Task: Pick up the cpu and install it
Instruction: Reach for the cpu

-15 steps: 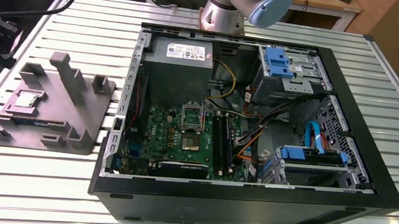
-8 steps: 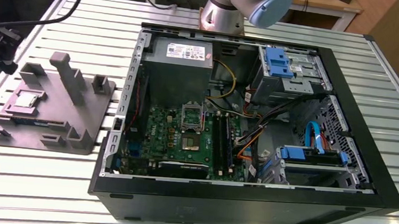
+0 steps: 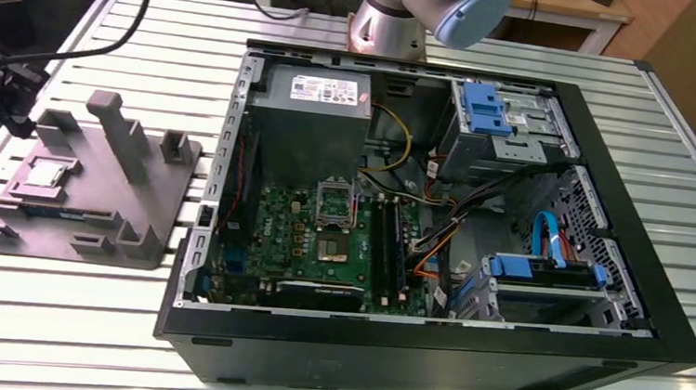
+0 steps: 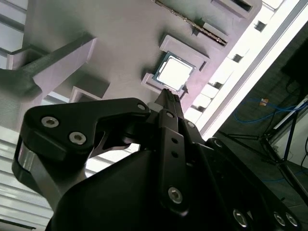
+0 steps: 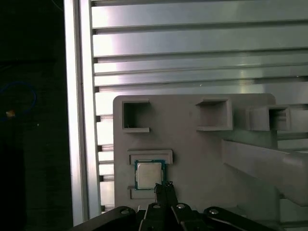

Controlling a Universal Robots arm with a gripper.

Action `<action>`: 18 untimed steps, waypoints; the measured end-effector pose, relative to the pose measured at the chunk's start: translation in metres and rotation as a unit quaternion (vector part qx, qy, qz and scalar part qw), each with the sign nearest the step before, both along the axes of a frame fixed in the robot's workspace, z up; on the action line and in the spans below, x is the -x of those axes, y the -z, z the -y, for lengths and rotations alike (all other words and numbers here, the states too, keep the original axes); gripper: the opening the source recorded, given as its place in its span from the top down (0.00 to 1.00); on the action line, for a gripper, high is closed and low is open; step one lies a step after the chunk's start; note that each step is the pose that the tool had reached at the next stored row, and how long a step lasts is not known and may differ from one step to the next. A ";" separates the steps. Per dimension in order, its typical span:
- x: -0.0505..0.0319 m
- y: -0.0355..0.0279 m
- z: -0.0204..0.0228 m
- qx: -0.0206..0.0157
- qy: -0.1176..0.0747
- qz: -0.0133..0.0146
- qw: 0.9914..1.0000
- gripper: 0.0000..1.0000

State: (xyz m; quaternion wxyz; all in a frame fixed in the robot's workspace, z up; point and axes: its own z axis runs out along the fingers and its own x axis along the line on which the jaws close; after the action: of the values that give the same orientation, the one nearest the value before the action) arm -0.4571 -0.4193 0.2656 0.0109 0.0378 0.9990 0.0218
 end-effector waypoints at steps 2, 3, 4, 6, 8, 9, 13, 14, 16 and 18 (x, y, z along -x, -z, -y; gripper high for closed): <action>0.0000 0.0030 0.0000 0.000 0.000 0.000 1.000 0.90; 0.0001 0.0047 0.0001 0.000 0.000 -0.001 1.000 0.90; 0.0002 0.0063 0.0001 0.000 0.000 -0.001 1.000 0.90; 0.0003 0.0093 0.0001 0.000 0.000 -0.001 1.000 0.90; 0.0005 0.0117 0.0001 0.000 0.000 -0.001 1.000 0.90; 0.0007 0.0128 0.0001 0.000 0.000 -0.001 1.000 0.90; 0.0020 0.0174 0.0001 0.000 0.000 -0.001 1.000 0.90; 0.0027 0.0188 0.0001 0.000 0.000 -0.001 1.000 0.90; 0.0039 0.0217 0.0001 0.000 0.000 -0.001 1.000 0.90; 0.0049 0.0243 0.0001 0.000 0.000 -0.001 1.000 0.90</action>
State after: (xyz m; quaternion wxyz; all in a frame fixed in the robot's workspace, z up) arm -0.4621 -0.4194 0.2413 0.0101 0.0378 0.9990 0.0217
